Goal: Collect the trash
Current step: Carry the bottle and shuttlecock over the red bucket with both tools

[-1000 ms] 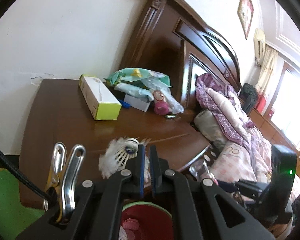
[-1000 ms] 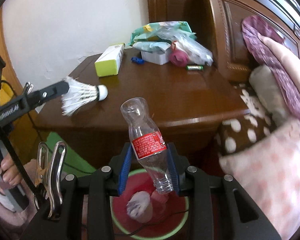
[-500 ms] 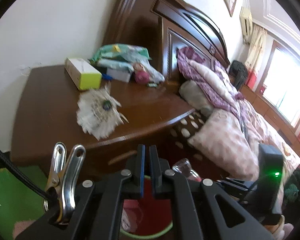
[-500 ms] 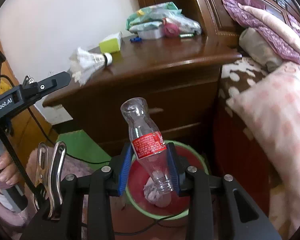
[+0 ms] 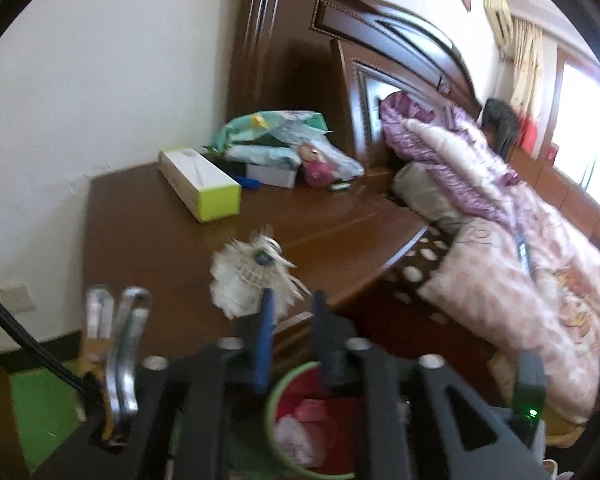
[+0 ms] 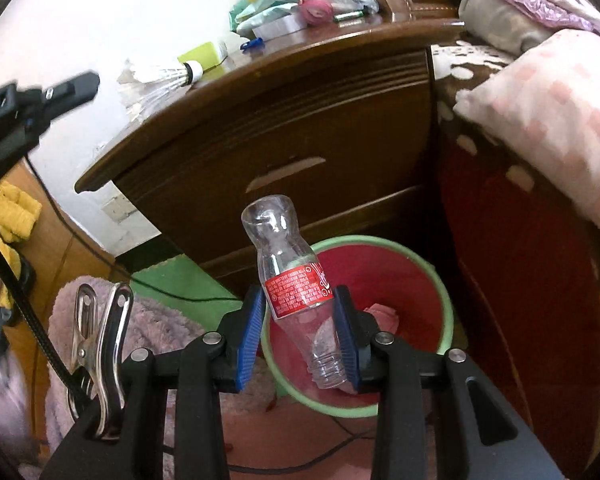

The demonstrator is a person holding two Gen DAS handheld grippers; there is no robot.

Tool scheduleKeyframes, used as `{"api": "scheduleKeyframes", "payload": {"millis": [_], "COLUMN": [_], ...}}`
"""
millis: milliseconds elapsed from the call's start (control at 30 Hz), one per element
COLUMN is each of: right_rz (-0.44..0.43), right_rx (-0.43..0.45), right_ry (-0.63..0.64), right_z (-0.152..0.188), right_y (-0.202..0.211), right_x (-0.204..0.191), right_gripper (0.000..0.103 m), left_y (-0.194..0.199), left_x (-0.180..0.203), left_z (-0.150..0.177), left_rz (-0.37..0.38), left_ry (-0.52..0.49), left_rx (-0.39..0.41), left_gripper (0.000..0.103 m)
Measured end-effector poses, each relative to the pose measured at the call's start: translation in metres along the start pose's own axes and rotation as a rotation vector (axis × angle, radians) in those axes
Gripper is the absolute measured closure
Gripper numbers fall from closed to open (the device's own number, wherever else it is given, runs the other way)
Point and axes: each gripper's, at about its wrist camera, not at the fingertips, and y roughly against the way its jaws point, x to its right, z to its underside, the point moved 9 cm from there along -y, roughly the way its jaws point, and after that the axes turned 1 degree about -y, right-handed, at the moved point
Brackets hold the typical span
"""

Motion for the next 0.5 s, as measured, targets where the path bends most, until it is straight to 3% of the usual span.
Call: {"api": "scheduleKeyframes", "payload": {"millis": [67,133,267,367,500], "right_rz": [-0.01,-0.016,-0.019,-0.029,-0.034], "right_rx": [0.003,0.009,0.01,0.007,0.001], "right_ry": [0.0,-0.001,0.002,-0.003,-0.007], "right_z": [0.001,0.002,0.003,0.006,0.009], "right_y": [-0.001,-0.001,-0.002,-0.002,-0.004], "right_x": [-0.001,-0.001,0.0,0.0,0.001], "right_gripper": [0.068,0.068,0.068,0.068,0.067], "left_y": [-0.002,-0.005,-0.02,-0.041,-0.07], "left_x": [-0.007,-0.013,-0.018,-0.013,-0.014], "left_z": [-0.008,-0.018,-0.035,-0.041,-0.042], "left_rz": [-0.023,-0.041,-0.04,0.032,0.05], "left_ry": [-0.019,-0.038,-0.076,-0.135,-0.154], "left_rx": [0.004,0.01,-0.007,-0.078,-0.159], "left_gripper": [0.045,0.037,0.031,0.031,0.031]}}
